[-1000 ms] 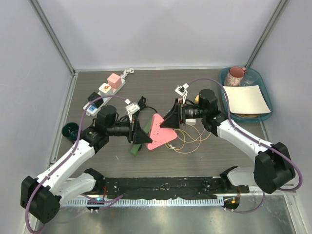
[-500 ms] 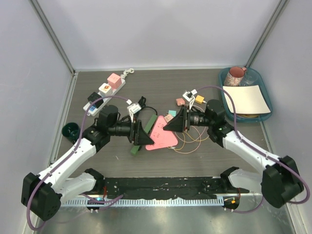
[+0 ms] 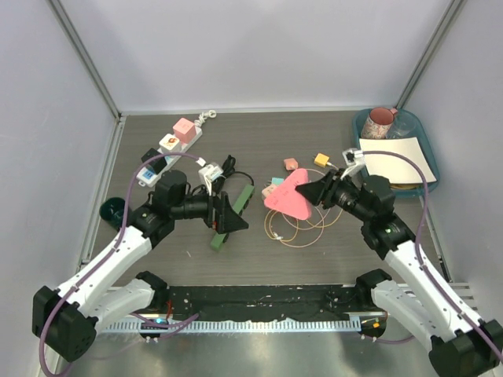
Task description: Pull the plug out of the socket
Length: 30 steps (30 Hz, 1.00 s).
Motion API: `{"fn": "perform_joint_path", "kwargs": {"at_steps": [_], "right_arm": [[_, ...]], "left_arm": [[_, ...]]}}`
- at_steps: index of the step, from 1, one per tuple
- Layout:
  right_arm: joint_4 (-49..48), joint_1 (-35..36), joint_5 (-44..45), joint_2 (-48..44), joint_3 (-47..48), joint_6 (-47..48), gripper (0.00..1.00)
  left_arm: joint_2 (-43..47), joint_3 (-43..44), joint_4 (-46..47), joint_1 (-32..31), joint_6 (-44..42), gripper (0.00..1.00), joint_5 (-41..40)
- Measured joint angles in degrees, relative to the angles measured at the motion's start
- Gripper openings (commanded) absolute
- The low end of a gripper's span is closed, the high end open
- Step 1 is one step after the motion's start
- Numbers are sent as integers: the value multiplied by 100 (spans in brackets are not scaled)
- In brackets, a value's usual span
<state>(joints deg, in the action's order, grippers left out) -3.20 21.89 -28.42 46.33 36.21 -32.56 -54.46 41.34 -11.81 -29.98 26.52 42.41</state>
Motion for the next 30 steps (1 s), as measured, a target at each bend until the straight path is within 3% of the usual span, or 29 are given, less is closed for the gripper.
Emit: {"fn": "perform_joint_path", "kwargs": {"at_steps": [7,11,16,23,30], "right_arm": [[1941,-544,2647,-1161,-98,66,1],[2841,-647,4022,-1272,57,127,1],[3298,-708,5189,-1198,131,267,1],[3348,-1093,5643,-769,122,295,1],[3134,-2444,5062,-669,-175,402,1]], "left_arm": [[72,61,-334,0,-63,100,-352],[310,61,-409,0,-92,100,-470],[459,61,-444,0,-129,100,-588],[457,61,-568,0,-144,100,-702],[455,61,-577,0,-144,100,-745]]}}
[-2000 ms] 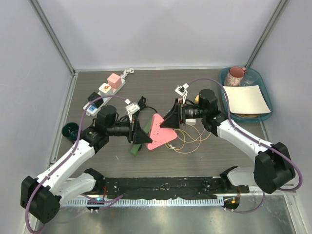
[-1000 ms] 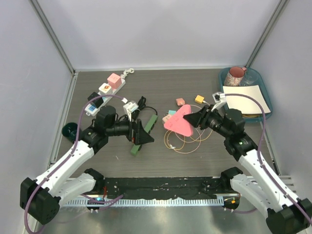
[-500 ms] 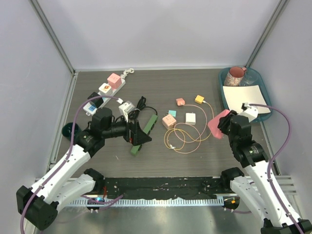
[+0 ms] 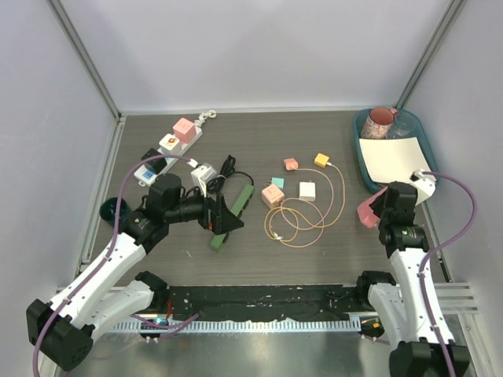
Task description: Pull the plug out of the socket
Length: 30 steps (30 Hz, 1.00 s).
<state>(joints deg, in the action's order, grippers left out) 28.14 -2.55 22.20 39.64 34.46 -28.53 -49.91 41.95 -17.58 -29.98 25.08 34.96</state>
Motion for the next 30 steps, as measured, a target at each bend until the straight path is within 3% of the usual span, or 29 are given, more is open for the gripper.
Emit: {"fn": "perform_joint_path", "kwargs": {"at_steps": [6,13,21,30], "right_arm": [[-625,-1200,-1510,-190,-754,-409,1],[-1163,-1598,-2570,-570,-1388,-1014,7],[-1602,-1663,-2828,-835,-1932,-1775,25],[-1403,-1670,-2396,-859,-1989,-2317,47]], "left_arm": [[0,0,-2,0,2,100,-7],[-33,0,0,0,4,100,-2],[-118,0,2,0,20,100,2],[-120,0,4,0,48,100,17]]}}
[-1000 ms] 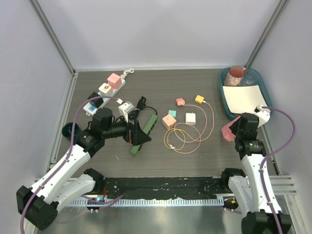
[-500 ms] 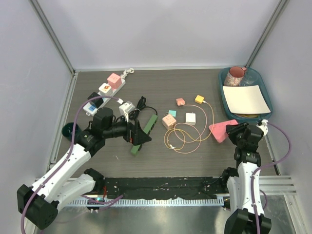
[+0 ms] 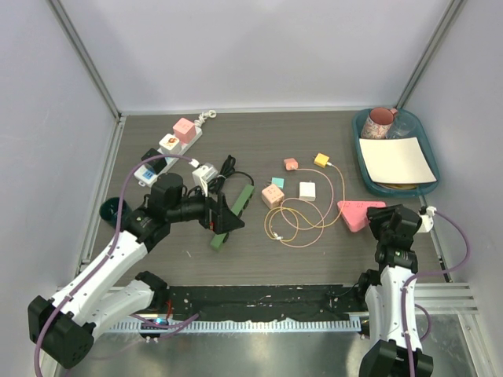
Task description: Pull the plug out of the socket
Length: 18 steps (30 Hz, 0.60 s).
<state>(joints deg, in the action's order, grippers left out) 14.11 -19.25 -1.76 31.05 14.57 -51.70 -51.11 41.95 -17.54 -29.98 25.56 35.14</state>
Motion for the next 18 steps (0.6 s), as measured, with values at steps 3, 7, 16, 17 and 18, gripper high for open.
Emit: {"fn": "perform_joint_path", "kwargs": {"at_steps": [3,7,16,17,18], "right_arm": [[396,0,393,0,-24,-76,50],[850,-7,752,-39,-79,-168,55],[1506,-7,1364,-26,192,-76,57],[1580,-7,1421,-9,330,-11,57],[1620,-7,1464,24,490,66,57]], "left_arm": [[0,0,0,0,9,100,0],[11,0,-2,0,20,100,0],[105,0,-26,0,55,100,-131],[105,0,-52,0,50,100,-199],[111,0,-90,0,42,100,-313]]}}
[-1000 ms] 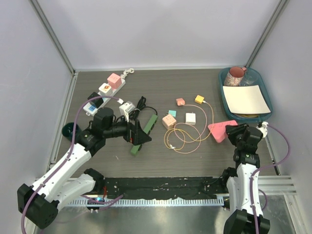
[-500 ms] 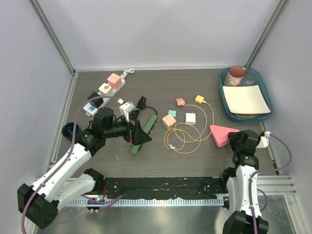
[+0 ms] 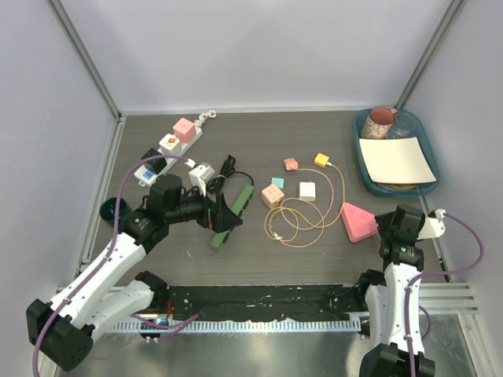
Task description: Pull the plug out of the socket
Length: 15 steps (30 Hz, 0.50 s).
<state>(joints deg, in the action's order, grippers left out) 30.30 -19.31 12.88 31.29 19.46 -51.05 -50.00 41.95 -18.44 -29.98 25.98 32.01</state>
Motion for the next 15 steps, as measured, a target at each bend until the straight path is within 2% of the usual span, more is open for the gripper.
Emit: {"fn": "perform_joint_path", "kwargs": {"at_steps": [8,11,15], "right_arm": [[-37,2,-306,372,1049,909,58],[-136,26,-809,573,1307,1176,58],[-358,363,-1493,898,1547,1340,60]], "left_arm": [[380,2,-382,0,-125,100,-1276],[487,74,-459,0,-208,100,-1823],[149,575,-662,0,-302,100,-2472]]}}
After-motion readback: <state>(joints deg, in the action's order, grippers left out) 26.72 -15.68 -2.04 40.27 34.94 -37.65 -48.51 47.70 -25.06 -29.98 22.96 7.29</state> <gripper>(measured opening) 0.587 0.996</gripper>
